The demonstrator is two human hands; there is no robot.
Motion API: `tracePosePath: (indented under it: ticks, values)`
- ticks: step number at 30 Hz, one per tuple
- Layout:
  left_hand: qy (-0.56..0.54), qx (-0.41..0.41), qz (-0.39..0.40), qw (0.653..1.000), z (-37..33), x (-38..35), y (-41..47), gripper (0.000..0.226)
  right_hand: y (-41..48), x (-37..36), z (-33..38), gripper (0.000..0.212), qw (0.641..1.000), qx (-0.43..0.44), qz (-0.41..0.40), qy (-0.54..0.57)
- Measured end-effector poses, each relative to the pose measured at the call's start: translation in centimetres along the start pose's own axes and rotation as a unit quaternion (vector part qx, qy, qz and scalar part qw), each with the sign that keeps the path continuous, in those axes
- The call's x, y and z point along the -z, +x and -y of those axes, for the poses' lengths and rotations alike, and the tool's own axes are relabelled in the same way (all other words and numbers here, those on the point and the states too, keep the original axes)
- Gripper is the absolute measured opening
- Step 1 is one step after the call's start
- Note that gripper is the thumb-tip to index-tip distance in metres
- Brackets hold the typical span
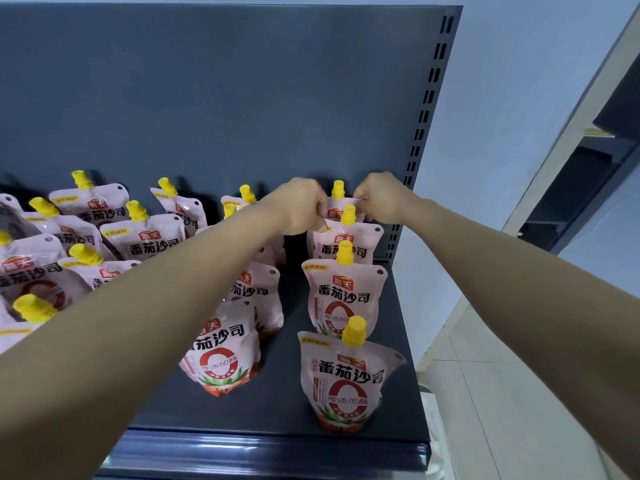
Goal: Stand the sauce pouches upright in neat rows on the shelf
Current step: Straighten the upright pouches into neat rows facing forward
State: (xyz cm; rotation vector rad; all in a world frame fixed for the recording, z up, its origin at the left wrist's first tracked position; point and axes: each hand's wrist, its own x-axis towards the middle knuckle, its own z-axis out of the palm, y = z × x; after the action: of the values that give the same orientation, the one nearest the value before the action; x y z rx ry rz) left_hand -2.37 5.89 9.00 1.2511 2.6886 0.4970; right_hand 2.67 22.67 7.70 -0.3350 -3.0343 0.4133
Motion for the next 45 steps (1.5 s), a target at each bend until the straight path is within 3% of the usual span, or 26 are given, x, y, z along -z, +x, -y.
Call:
tracePosePath:
  ticks: [5,12,19,24,33,36,39,41,45]
  values:
    - [0.002,0.02,0.034,0.999,-0.1,-0.9,0.6,0.025,-0.1,0.2,-1.2,0.045,1.0,-0.021,-0.021,0.008]
    - [0.023,0.025,0.02,0.999,-0.4,-0.8,0.8,0.014,-0.7,0.2,-1.9,0.051,0.999,-0.013,-0.034,0.019]
    - [0.023,0.032,0.029,0.999,-0.5,-0.6,0.7,0.017,-1.2,0.5,-1.6,0.046,0.997,-0.049,-0.028,0.048]
    - [0.026,0.032,0.039,0.998,-0.6,-0.9,0.5,0.023,-1.9,1.3,-1.2,0.022,0.995,-0.071,-0.024,0.072]
    - [0.04,0.027,0.036,0.998,-0.6,-0.9,0.1,0.026,-3.2,3.2,-0.4,0.025,0.994,-0.061,-0.09,0.012]
    - [0.034,0.006,-0.004,0.999,-0.6,0.5,-0.6,0.021,-3.9,3.6,0.1,0.025,0.994,-0.055,-0.098,0.015]
    - [-0.015,-0.028,-0.033,0.999,-1.1,2.4,-2.3,0.012,-4.8,4.2,1.1,0.025,0.995,-0.039,-0.08,0.039]
    - [-0.066,-0.049,0.004,0.997,-1.4,3.2,-4.1,0.013,-5.2,4.5,1.7,0.025,0.997,-0.036,-0.051,0.046]
    - [-0.087,-0.068,0.052,0.992,-1.5,3.5,-7.1,0.015,-6.4,5.3,2.7,0.039,0.99,-0.054,0.089,0.098]
